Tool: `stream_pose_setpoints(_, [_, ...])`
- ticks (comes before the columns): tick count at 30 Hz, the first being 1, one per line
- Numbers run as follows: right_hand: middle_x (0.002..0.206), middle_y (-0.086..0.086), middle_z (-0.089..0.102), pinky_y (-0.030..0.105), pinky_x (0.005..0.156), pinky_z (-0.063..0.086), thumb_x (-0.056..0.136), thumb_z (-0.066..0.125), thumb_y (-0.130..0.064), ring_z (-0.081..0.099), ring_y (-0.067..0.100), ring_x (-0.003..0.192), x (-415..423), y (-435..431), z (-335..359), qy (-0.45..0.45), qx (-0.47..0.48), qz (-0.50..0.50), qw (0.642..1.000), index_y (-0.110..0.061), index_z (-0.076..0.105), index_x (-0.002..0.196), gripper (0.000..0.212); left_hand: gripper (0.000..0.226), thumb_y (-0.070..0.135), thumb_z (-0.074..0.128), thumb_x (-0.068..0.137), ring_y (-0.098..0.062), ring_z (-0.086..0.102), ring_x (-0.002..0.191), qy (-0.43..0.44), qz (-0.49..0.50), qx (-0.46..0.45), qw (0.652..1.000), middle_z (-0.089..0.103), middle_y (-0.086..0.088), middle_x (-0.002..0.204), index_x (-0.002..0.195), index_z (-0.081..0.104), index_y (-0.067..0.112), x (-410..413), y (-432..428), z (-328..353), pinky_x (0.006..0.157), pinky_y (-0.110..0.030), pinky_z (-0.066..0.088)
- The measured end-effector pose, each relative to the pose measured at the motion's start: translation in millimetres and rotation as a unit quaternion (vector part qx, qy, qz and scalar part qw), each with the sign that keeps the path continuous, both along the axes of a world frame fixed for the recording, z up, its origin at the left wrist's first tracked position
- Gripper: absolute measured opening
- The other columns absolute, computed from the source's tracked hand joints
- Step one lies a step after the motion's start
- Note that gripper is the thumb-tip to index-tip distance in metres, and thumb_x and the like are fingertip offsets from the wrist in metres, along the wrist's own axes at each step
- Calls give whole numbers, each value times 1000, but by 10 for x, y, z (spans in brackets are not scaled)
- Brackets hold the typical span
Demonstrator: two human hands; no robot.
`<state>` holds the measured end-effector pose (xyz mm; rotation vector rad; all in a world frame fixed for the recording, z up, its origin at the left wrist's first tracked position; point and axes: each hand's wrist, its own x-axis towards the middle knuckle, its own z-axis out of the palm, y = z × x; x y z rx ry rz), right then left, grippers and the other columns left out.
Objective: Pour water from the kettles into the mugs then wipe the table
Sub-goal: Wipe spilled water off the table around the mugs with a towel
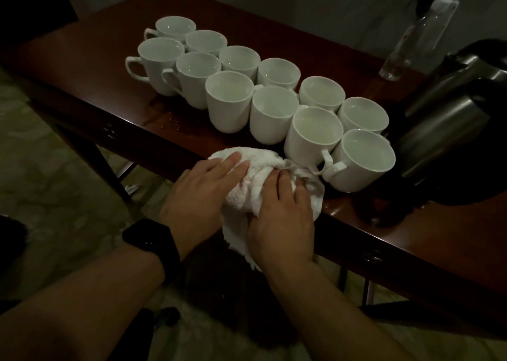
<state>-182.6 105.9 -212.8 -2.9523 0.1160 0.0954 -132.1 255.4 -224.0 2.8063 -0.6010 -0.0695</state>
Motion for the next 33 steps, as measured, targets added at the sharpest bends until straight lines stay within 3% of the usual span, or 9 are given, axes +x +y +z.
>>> stream_pose_setpoints(7, [167, 10, 19, 45, 126, 15, 95, 57, -43, 21, 32, 151, 110, 25, 5, -15, 10, 22, 1000, -12, 12, 161, 85, 93, 14, 73, 87, -26, 26, 149, 1, 14, -14, 1000, 14, 9, 171, 162, 20, 32, 15, 59, 29, 117, -49, 33])
stream_pose_setpoints(17, [168, 10, 17, 46, 126, 15, 94, 56, -48, 19, 32, 152, 270, 195, 21, -9, 8, 37, 999, -11, 9, 161, 90, 91, 19, 66, 92, -22, 19, 150, 1, 29, 13, 999, 5, 11, 172, 163, 10, 35, 115, 232, 29, 119, -48, 32])
stream_pose_setpoints(23, [168, 11, 15, 46, 127, 11, 91, 61, -46, 17, 33, 152, 378, 310, 23, -6, 35, 37, 999, -12, 9, 162, 95, 87, 13, 74, 86, -29, 35, 145, -22, 36, -18, 999, 26, 4, 168, 159, 31, 27, 176, 343, 26, 114, -51, 38])
stream_pose_setpoints(29, [168, 12, 14, 48, 127, 9, 91, 61, -49, 16, 33, 153, 468, 437, -9, -7, 22, 51, 998, -12, 9, 162, 95, 84, 8, 74, 81, -32, 41, 141, -36, 46, -18, 998, 36, 0, 164, 156, 40, 23, 243, 462, 28, 110, -54, 42])
stream_pose_setpoints(33, [168, 12, 15, 47, 126, 11, 91, 57, -47, 18, 32, 152, 510, 506, -22, -11, 20, 48, 999, -12, 8, 161, 92, 83, 12, 71, 86, -27, 34, 145, -34, 57, -15, 998, 29, 6, 167, 159, 33, 27, 280, 529, 47, 111, -51, 37])
